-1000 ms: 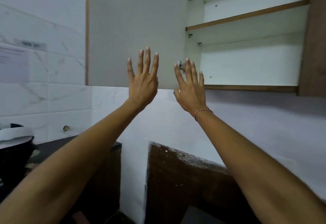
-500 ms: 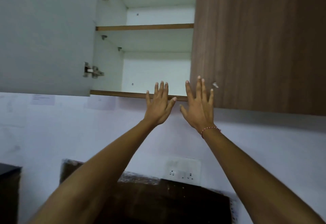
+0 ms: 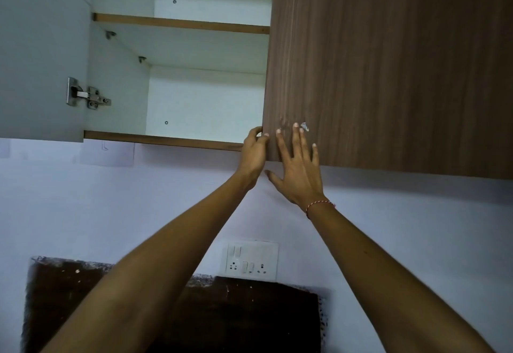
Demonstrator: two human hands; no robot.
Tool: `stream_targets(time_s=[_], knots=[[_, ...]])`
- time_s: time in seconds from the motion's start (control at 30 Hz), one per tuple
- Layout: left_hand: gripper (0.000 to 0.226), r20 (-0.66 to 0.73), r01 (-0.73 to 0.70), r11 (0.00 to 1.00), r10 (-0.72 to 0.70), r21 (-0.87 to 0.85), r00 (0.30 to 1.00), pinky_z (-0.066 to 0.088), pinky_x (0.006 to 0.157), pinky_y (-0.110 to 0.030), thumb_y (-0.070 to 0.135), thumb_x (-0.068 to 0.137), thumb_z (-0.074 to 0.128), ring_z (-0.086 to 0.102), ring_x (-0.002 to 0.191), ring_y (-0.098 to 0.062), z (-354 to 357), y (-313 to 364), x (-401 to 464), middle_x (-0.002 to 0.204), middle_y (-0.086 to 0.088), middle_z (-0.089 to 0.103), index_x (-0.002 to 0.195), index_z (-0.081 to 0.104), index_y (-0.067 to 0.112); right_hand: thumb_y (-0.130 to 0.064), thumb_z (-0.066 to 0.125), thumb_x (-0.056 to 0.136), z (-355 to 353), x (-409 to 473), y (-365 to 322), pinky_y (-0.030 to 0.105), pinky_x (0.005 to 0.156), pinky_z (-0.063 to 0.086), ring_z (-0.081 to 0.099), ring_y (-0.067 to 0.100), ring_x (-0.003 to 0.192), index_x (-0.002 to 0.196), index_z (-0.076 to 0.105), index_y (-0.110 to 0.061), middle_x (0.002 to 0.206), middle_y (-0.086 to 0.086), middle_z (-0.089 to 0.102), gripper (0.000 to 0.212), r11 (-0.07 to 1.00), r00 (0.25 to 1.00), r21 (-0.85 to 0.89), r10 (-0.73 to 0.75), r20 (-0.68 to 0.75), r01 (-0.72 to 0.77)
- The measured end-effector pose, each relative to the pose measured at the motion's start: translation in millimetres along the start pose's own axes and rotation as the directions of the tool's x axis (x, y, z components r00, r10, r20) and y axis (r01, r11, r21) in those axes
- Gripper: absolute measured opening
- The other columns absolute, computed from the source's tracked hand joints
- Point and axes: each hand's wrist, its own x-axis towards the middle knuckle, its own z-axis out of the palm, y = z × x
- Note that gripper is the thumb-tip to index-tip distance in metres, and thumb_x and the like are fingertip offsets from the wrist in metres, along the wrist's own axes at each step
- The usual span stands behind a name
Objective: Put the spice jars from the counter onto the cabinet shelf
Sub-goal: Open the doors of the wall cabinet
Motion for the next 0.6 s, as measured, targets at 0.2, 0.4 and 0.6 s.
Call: stream_targets(time_s=[0.2, 0.4, 0.6], knots=[[0.039, 0.103, -0.023, 0.994, 0.034, -0.111, 0.994, 0.052, 0.087, -0.028, 0.009, 0.096, 0.030, 0.058, 0.107, -0.022, -15, 29, -34, 0.123, -0.012, 0.058, 0.132, 0.046, 0.011, -0.049, 0.053, 0.086, -46, -27, -24, 0.047, 0.116, 0.009, -0.002, 0.029, 0.146, 0.148, -0.008, -0.023, 0.157, 0.012, -0.007, 0.091, 1.000, 1.000, -0.010, -0.004, -0.026, 0.003], [0.038, 0.252, 0.003, 0.979, 0.049, -0.202, 0.966, 0.054, 0.066, -0.013, 0.006, 0.096, 0.032, 0.062, 0.085, -0.012, -24, 66, -72, 0.090, 0.002, 0.062, 0.129, 0.048, 0.012, -0.035, 0.054, 0.089, -97, -58, -36, 0.046, 0.115, 0.017, 0.002, 0.028, 0.146, 0.149, -0.003, -0.021, 0.157, 0.012, -0.008, 0.084, 0.996, 0.998, -0.075, 0.048, -0.045, -0.051], [0.038, 0.323, 0.037, 0.960, 0.057, -0.276, 0.945, 0.055, 0.066, -0.014, 0.004, 0.096, 0.030, 0.060, 0.073, -0.005, -17, 97, -109, 0.080, 0.004, 0.062, 0.125, 0.051, 0.012, -0.032, 0.052, 0.089, -147, -91, -24, 0.047, 0.113, 0.022, 0.004, 0.030, 0.146, 0.149, 0.001, -0.019, 0.158, 0.012, -0.004, 0.079, 0.979, 0.994, -0.177, 0.085, -0.075, -0.097]])
